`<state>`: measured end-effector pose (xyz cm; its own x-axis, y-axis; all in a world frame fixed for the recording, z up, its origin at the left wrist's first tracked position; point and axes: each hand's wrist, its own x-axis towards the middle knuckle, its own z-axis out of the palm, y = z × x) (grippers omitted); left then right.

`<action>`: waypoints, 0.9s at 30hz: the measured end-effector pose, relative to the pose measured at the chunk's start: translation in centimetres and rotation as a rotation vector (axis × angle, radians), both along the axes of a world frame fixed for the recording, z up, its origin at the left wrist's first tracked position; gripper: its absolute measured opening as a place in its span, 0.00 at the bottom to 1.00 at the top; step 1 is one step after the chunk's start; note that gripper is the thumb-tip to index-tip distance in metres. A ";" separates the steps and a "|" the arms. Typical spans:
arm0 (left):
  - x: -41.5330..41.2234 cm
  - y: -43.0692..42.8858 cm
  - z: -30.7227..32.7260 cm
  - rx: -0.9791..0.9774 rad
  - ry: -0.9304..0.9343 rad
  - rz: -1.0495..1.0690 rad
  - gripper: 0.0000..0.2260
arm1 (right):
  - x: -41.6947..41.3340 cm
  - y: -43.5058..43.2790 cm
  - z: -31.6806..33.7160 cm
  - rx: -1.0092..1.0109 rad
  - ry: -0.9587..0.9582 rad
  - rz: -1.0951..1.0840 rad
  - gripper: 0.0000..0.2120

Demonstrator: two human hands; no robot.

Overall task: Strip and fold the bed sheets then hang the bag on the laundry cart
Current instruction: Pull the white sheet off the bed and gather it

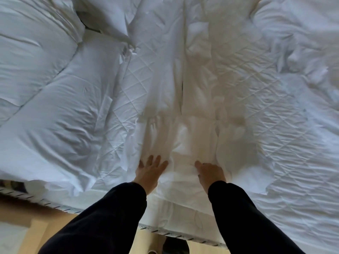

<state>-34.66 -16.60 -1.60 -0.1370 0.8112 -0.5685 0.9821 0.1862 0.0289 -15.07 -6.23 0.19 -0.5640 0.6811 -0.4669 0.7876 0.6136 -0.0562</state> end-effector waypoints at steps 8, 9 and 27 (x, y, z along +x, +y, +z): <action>1.2 -5.7 3.2 0.084 0.011 -0.031 0.34 | 1.3 -6.1 4.1 0.081 0.042 -0.014 0.15; 1.6 -7.0 3.4 0.076 0.009 -0.041 0.35 | 1.8 -7.6 4.3 0.074 0.043 -0.016 0.14; 7.7 -22.1 4.3 -0.031 -0.050 -0.050 0.34 | 8.2 -22.8 4.3 -0.018 0.004 -0.038 0.13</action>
